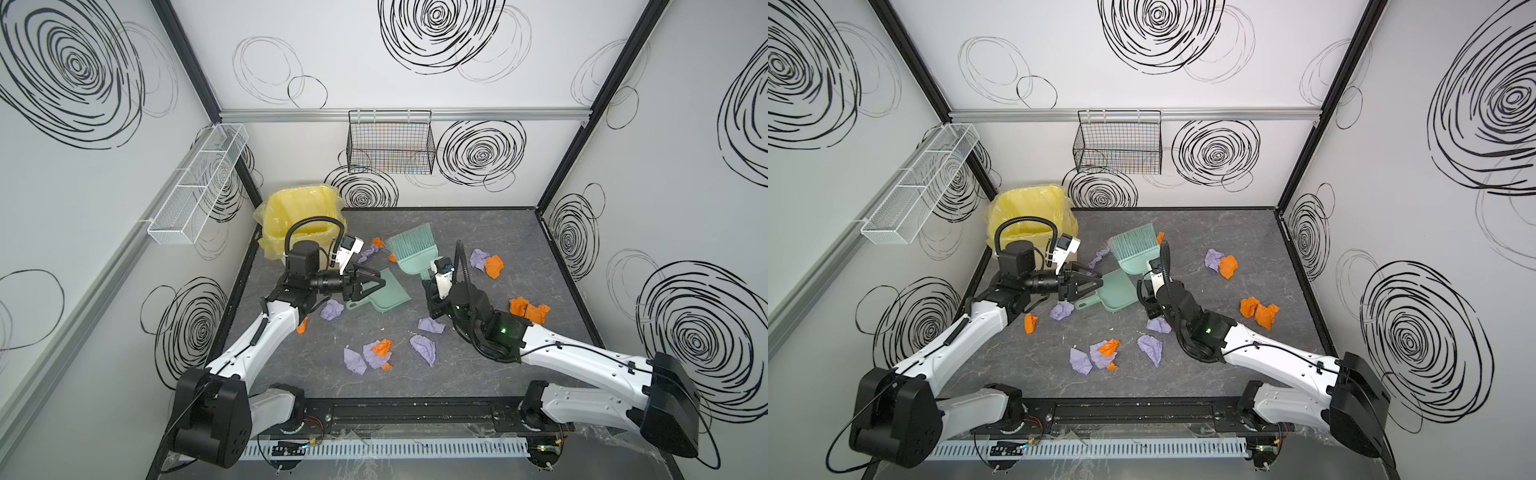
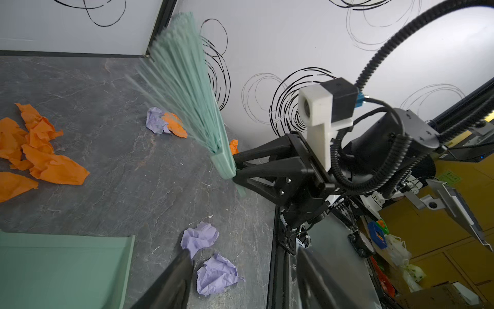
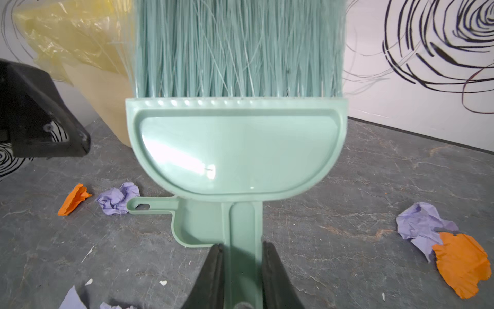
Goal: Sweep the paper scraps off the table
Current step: 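Lift the brush with the right gripper while the left gripper reaches toward the dustpan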
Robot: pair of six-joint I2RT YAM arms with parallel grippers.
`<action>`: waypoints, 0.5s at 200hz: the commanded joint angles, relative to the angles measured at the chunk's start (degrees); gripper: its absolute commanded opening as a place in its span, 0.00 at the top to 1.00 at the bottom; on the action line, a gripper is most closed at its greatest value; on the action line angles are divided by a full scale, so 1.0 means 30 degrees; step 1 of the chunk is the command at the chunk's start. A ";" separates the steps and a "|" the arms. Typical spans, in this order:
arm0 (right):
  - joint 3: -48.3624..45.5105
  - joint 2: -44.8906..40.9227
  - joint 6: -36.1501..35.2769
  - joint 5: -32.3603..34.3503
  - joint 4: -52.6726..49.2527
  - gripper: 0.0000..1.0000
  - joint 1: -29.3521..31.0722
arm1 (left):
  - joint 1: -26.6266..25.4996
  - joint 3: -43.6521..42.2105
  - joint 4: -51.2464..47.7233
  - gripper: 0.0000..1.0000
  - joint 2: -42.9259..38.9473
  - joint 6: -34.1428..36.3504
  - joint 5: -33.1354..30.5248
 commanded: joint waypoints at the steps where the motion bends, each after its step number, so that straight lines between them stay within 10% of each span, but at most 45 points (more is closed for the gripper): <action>1: 0.0494 0.0468 0.0234 0.1397 0.1594 0.85 0.0630 | -0.0478 0.1200 0.1688 0.36 0.0620 -0.0980 -0.0256; 100: 0.0886 0.1270 0.0404 0.1549 0.2341 0.85 0.1373 | -0.1698 0.2135 0.3895 0.40 0.2871 -0.2705 -0.1848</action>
